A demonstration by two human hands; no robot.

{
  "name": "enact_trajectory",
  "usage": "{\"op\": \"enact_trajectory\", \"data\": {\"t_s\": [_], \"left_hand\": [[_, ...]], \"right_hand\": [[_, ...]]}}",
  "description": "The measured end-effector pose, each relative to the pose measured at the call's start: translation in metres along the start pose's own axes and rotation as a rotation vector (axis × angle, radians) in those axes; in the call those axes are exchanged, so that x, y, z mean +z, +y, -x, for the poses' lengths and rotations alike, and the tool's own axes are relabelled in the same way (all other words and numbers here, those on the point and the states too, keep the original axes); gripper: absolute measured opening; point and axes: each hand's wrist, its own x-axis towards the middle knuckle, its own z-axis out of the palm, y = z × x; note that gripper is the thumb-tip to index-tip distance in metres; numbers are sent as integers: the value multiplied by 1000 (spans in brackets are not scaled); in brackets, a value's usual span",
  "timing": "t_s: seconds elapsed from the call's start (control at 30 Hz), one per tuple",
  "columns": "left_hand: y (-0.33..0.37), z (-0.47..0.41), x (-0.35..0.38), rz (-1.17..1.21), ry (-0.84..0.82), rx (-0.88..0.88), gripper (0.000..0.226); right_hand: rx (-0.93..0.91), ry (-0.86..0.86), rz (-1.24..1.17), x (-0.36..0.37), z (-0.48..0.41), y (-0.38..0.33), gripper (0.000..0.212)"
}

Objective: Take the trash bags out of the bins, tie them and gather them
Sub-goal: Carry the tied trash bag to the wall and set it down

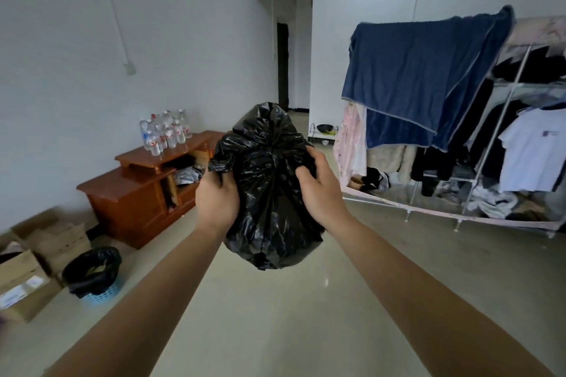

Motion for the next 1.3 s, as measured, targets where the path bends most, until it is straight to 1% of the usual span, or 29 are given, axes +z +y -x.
{"op": "enact_trajectory", "data": {"t_s": [0.1, 0.3, 0.4, 0.53, 0.67, 0.73, 0.8, 0.9, 1.03, 1.2, 1.3], "left_hand": [[-35, -88, 20, 19, 18, 40, 35], [-78, -258, 74, 4, -47, 78, 34], [-107, -331, 115, 25, -97, 68, 30], [-150, -426, 184, 12, -78, 79, 22], [-184, -533, 272, 16, -82, 101, 27], [-194, -576, 302, 8, -88, 96, 31], [-209, -636, 336, 1, -89, 92, 33], [-232, -727, 370, -46, -62, 87, 37], [-264, -830, 400, 3, -51, 33, 41], [-332, -967, 447, 97, -98, -24, 55], [-371, -1045, 481, 128, -134, -46, 56]], "right_hand": [[-23, 16, 10, 46, -80, 16, 49], [21, 56, -17, 106, -230, 46, 48], [36, 57, -22, 123, -305, 72, 47], [20, 64, -15, 144, -413, 127, 49], [18, 74, -41, 161, -541, 193, 47], [34, 57, -62, 165, -595, 213, 47], [32, 23, -45, 174, -666, 232, 47], [53, -21, -56, 201, -765, 254, 47], [79, -85, -47, 251, -878, 287, 47], [69, -116, -26, 319, -1016, 344, 48], [69, -101, -20, 356, -1093, 384, 47]]}}
